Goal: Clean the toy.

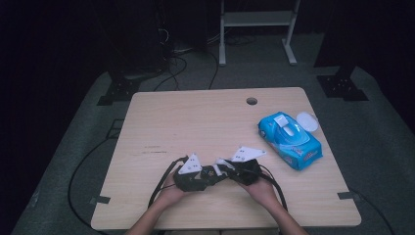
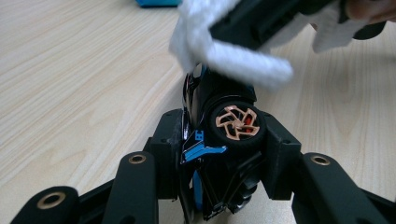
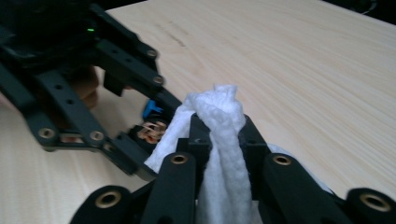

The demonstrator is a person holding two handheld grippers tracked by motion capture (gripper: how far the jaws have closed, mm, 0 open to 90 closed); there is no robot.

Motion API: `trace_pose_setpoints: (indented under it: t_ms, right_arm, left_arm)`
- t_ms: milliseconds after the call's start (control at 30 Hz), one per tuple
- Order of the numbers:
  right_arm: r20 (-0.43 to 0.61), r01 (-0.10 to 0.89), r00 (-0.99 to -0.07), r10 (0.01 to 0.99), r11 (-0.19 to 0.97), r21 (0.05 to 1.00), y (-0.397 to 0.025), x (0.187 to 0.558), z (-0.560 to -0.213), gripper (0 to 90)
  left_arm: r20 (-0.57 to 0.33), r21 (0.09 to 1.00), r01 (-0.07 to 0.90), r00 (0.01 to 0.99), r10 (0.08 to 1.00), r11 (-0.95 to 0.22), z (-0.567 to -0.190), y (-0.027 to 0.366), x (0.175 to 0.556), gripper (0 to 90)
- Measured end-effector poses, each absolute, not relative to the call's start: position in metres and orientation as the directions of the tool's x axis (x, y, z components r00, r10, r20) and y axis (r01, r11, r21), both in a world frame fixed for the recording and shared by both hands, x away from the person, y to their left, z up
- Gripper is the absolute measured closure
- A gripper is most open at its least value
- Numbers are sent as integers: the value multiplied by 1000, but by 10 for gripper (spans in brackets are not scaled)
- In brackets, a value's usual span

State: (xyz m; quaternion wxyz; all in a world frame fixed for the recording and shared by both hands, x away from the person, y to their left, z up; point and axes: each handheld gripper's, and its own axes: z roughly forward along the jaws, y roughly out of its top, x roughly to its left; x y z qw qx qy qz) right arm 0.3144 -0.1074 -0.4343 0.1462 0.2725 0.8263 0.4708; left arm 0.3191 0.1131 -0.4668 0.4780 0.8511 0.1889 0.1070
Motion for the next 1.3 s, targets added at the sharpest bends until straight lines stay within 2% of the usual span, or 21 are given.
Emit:
trace_pose_setpoints:
  t_ms: [167, 233, 367, 433, 467, 567, 633, 800, 933, 1067, 1200, 1300]
  right_arm:
    - [-18, 299, -818, 575, 452, 840, -109, 312, -429, 555]
    - [-28, 297, -817, 576, 461, 836, -113, 311, -426, 502]
    - [-30, 287, -816, 577, 450, 845, -121, 309, -419, 467]
    - [-38, 280, -814, 580, 449, 848, -123, 307, -416, 475]
    - [-44, 273, -812, 583, 445, 853, -123, 306, -415, 513]
    - [-79, 252, -803, 591, 456, 854, -121, 302, -415, 718]
    - [-101, 238, -800, 591, 468, 851, -118, 301, -418, 783]
    - [-173, 205, -764, 622, 488, 849, -100, 299, -427, 827]
    - [-185, 204, -748, 637, 487, 849, -90, 299, -434, 830]
    - [-121, 230, -771, 625, 450, 863, -89, 300, -437, 800]
    - [-73, 258, -789, 610, 437, 862, -95, 303, -435, 630]
    - [-63, 266, -794, 605, 439, 858, -99, 303, -431, 562]
  left_arm:
    - [-1, 852, 220, 908, 418, -474, -467, 114, 319, 555]
    - [-6, 854, 225, 906, 424, -469, -467, 115, 320, 554]
    - [-7, 855, 227, 904, 428, -466, -466, 117, 320, 549]
    - [-4, 858, 223, 904, 427, -463, -465, 117, 319, 549]
    - [-4, 859, 222, 904, 427, -462, -464, 117, 319, 549]
    - [-11, 862, 225, 903, 429, -453, -464, 117, 319, 550]
    - [-11, 863, 225, 904, 428, -453, -464, 117, 319, 550]
    - [-11, 869, 221, 903, 429, -442, -463, 118, 318, 556]
    - [-11, 868, 221, 904, 428, -445, -463, 118, 318, 557]
    - [-7, 868, 218, 904, 427, -447, -464, 117, 318, 556]
    - [-2, 865, 215, 905, 425, -453, -464, 118, 318, 556]
    - [-5, 866, 218, 904, 428, -450, -463, 118, 318, 556]
